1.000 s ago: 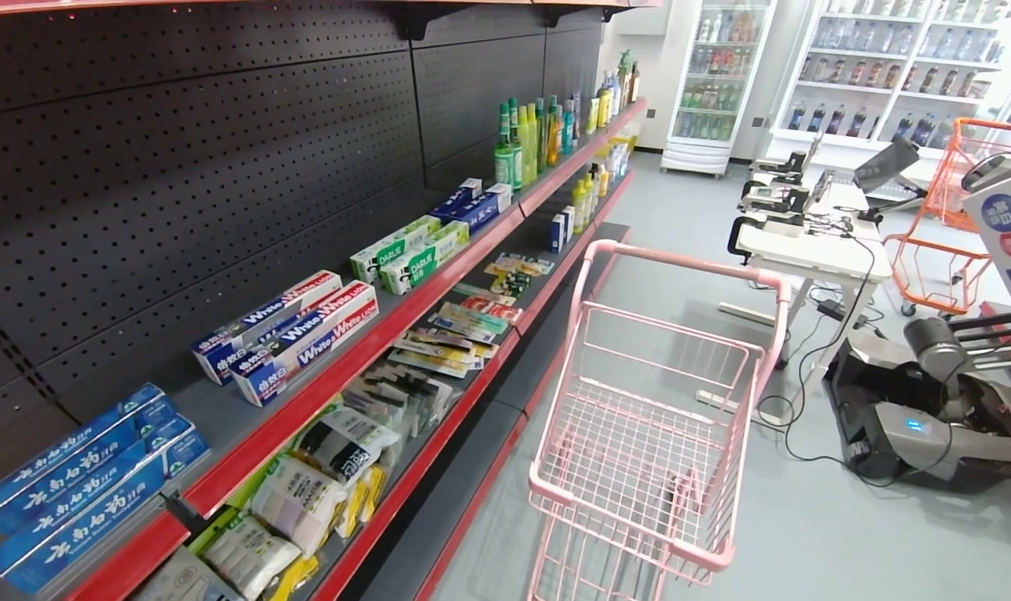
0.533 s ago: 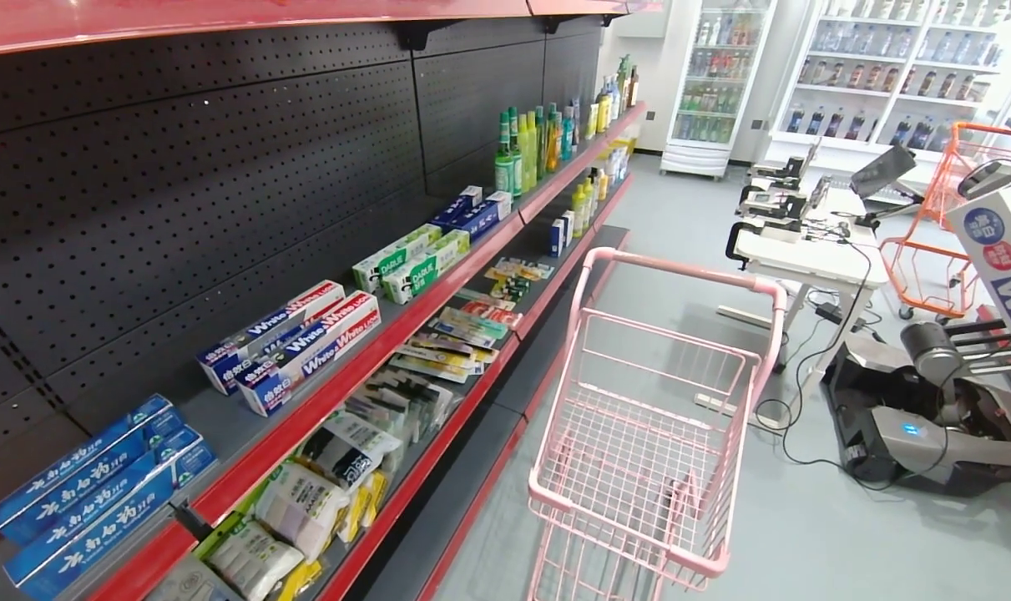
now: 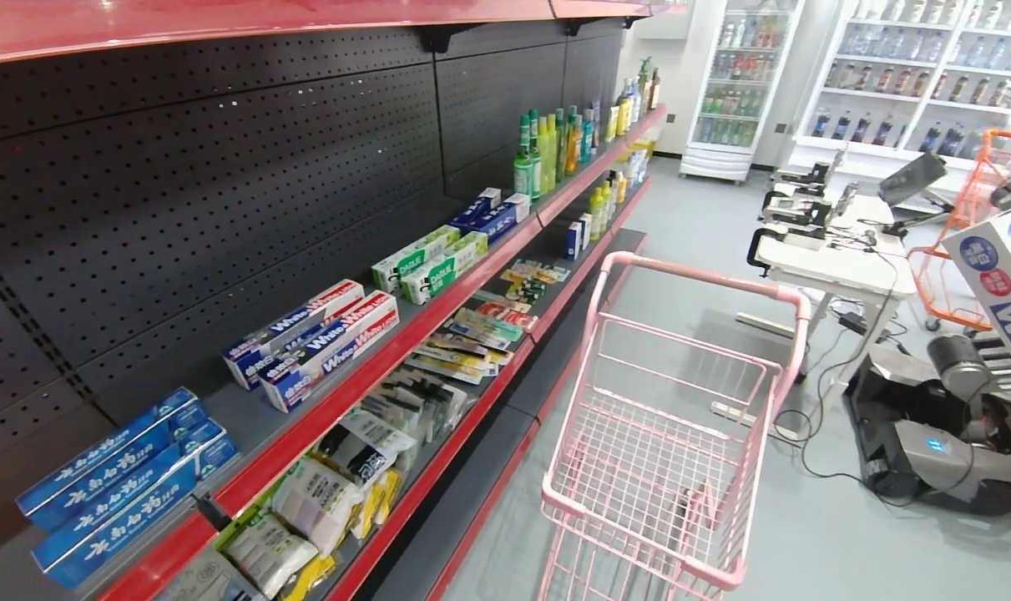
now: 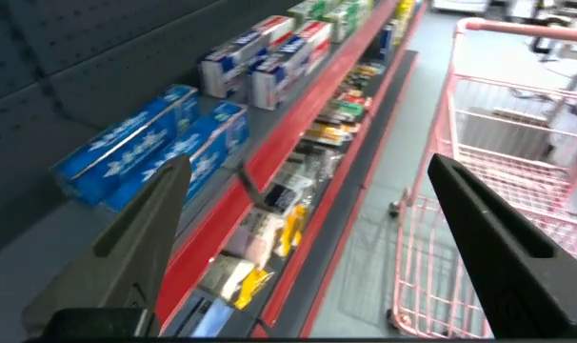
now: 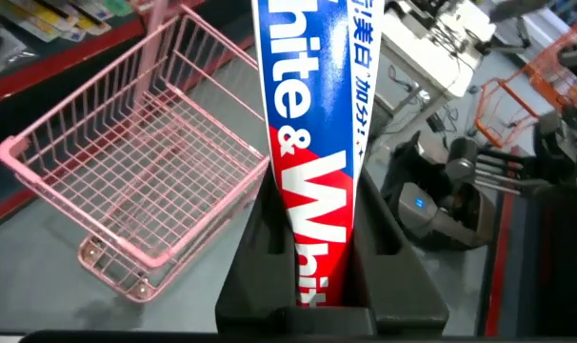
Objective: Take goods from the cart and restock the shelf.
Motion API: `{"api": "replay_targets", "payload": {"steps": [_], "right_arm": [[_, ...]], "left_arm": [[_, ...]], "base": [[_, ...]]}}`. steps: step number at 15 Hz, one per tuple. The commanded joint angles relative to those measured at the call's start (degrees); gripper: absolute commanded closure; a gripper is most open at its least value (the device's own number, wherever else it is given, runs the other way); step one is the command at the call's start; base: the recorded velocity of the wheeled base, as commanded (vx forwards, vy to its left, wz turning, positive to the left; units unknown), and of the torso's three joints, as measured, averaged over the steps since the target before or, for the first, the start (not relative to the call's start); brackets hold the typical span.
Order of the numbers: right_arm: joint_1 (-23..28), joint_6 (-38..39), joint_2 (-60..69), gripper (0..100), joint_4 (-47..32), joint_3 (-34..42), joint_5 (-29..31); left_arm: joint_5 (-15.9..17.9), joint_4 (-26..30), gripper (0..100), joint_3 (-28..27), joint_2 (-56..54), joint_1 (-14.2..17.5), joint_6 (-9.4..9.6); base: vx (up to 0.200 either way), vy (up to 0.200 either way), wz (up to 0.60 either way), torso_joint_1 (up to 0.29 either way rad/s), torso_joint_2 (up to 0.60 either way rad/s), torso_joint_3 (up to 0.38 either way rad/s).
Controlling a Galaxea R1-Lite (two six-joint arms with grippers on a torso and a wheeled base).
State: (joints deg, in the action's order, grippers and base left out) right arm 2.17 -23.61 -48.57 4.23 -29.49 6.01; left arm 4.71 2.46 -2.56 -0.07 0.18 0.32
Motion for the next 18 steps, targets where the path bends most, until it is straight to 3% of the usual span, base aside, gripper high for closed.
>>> {"api": "replay_targets", "payload": {"steps": [1, 18], "right_arm": [[0.0, 0.0, -0.3, 100, 0.0, 0.0, 0.0], [-0.2, -0.3, 0.1, 100, -0.1, 1.3, -0.3]], "left_arm": [[0.0, 0.0, 0, 0.0, 0.1, 0.0, 0.03], [-0.5, 0.0, 0, 0.0, 0.1, 0.0, 0.12]], "base": [[0.000, 0.000, 0.60, 0.002, 0.00, 0.002], [0.000, 0.000, 0.60, 0.003, 0.00, 0.001]]}}
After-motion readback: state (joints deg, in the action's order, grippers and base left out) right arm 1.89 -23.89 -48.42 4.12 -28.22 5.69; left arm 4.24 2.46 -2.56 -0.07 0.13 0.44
